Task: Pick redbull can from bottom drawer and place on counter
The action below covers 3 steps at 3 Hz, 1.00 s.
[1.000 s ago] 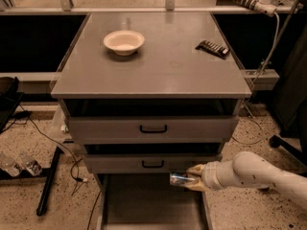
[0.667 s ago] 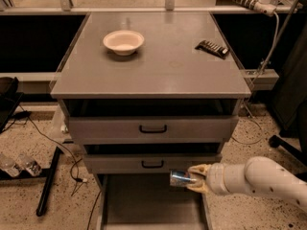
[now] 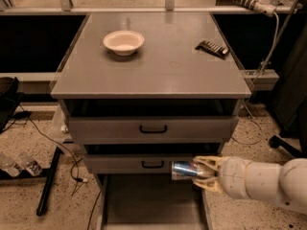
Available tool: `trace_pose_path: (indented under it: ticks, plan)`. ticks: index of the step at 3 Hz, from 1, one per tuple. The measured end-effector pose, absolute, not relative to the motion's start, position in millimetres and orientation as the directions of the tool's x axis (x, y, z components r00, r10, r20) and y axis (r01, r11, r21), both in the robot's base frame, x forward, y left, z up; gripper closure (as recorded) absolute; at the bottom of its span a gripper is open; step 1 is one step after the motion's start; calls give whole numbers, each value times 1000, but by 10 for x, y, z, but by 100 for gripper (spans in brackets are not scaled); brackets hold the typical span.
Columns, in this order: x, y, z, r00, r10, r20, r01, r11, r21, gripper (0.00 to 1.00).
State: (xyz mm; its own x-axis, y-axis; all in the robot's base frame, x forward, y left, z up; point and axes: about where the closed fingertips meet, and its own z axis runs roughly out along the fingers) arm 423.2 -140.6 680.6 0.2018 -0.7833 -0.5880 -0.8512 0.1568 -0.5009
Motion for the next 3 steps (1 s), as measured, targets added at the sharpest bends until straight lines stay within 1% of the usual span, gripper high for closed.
trace_pose_path:
  ticks: [1, 2, 3]
  plan:
    - [4230, -1494, 7662, 242, -775, -584, -826, 151, -543, 100]
    - [4405, -1597, 8424, 258, -755, -603, -807, 175, -564, 100]
    - [4558, -1655, 8872, 306, -717, -626, -790, 175, -587, 100]
